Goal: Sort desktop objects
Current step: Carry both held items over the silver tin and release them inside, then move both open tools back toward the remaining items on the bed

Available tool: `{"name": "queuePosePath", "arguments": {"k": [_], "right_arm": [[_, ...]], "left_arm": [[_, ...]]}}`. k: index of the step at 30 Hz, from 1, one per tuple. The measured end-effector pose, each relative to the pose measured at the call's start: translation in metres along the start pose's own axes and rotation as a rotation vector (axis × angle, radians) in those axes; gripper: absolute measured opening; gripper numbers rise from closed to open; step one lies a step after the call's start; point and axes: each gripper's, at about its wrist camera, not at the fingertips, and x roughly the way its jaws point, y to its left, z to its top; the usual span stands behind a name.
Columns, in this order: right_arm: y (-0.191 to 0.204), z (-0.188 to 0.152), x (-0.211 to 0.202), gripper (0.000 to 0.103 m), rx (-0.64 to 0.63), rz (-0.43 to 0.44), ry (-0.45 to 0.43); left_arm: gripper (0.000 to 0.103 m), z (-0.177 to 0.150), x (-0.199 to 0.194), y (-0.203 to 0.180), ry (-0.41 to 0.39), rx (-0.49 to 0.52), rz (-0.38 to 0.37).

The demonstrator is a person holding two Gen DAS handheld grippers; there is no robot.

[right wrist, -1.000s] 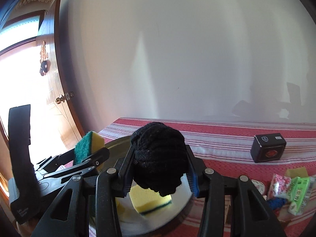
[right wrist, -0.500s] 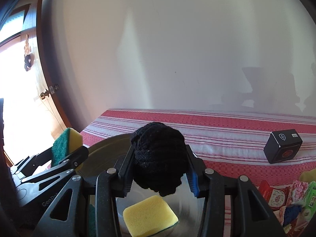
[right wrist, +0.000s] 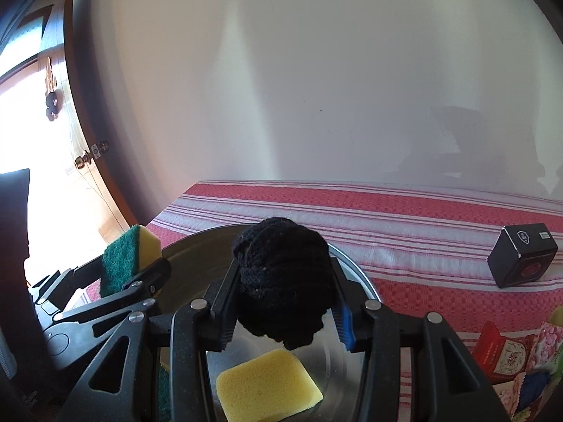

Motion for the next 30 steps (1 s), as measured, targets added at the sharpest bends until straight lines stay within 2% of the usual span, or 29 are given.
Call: {"name": "queuePosePath", "arguments": {"k": [4, 5, 7, 8, 10, 14, 19, 22, 23, 25, 30], "right_arm": [[0.0, 0.002, 0.001, 0.051, 0.0, -0.002, -0.009], [-0.002, 0.002, 0.001, 0.053, 0.007, 0.005, -0.008], [-0.006, 0.001, -0.003, 0.065, 0.031, 0.014, -0.025], [-0.007, 0.0, -0.006, 0.069, 0.038, 0.021, -0.044], [-0.006, 0.0, -0.011, 0.07, 0.028, 0.02, -0.071], [-0.004, -0.006, -0.024, 0.07, 0.012, -0.003, -0.149], [-0.006, -0.013, -0.036, 0.071, -0.007, -0.104, -0.245], [-0.01, -0.013, -0.042, 0.071, -0.005, -0.132, -0.291], [-0.011, -0.013, -0.044, 0.072, -0.003, -0.138, -0.307], [-0.011, -0.013, -0.045, 0.081, 0.01, -0.144, -0.336], [-0.015, -0.017, -0.052, 0.082, 0.015, -0.177, -0.385]], "left_arm": [[0.076, 0.003, 0.005, -0.004, 0.024, 0.017, 0.002], [0.076, 0.003, 0.006, -0.004, 0.029, 0.016, -0.002], [0.082, 0.002, 0.007, -0.003, 0.041, 0.01, -0.008], [0.091, 0.002, 0.007, -0.003, 0.042, 0.009, -0.011], [0.103, 0.003, 0.003, -0.003, 0.028, 0.007, -0.005], [0.102, 0.0, -0.001, -0.005, 0.01, 0.017, 0.021], [0.102, -0.001, -0.01, -0.003, -0.043, -0.003, 0.048], [0.102, -0.002, -0.016, -0.003, -0.074, -0.012, 0.055], [0.102, -0.003, -0.018, -0.003, -0.083, -0.017, 0.06], [0.102, -0.004, -0.022, -0.002, -0.099, -0.026, 0.047], [0.102, -0.009, -0.033, -0.005, -0.139, -0.049, 0.037]]}}
